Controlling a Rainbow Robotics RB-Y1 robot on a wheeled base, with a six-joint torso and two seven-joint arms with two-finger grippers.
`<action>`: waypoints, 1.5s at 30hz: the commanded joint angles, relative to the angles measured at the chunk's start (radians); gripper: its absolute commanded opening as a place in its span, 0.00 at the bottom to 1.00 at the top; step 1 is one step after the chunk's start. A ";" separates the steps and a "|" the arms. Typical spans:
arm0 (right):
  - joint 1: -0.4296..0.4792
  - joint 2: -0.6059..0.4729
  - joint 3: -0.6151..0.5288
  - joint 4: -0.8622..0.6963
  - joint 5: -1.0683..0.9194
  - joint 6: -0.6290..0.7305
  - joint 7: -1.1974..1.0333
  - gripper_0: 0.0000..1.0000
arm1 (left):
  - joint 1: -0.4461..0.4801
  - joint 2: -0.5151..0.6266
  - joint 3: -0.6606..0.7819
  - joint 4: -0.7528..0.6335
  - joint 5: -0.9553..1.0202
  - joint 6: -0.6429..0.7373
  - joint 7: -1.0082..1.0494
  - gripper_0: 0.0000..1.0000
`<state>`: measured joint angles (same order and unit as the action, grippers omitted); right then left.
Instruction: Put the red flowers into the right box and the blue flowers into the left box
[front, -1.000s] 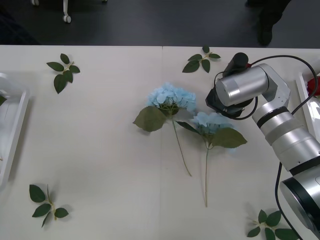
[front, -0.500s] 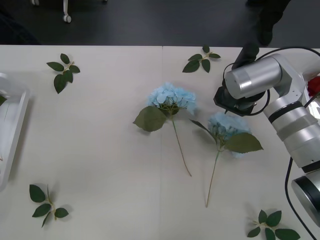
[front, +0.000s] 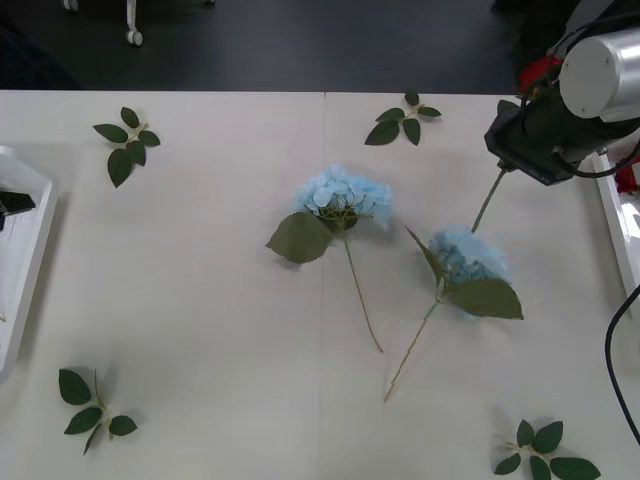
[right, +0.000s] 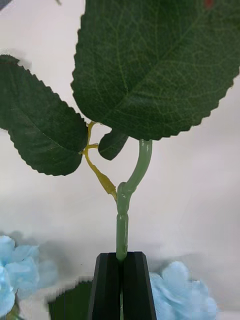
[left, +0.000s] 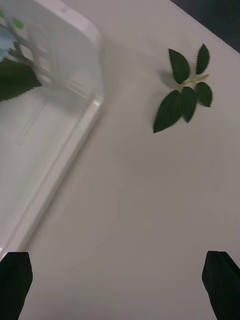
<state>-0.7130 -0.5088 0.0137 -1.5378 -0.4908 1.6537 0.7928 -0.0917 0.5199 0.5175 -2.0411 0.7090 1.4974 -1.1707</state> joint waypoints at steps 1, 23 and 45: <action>-0.008 -0.040 -0.035 -0.091 -0.020 0.038 0.072 0.00 | -0.002 -0.026 -0.014 -0.097 0.032 0.035 0.002 1.00; -0.006 -0.510 -0.104 -0.150 -0.374 0.075 0.201 0.00 | -0.002 -0.044 -0.028 -0.188 0.530 0.044 -0.402 1.00; 0.187 -0.672 -0.213 0.028 -0.328 0.041 0.594 0.00 | -0.080 -0.026 0.035 0.233 0.938 0.139 -1.322 1.00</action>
<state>-0.5267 -1.1450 -0.2003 -1.5326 -0.8294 1.7126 1.3430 -0.1221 0.4660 0.5300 -1.8348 1.6254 1.5982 -2.3836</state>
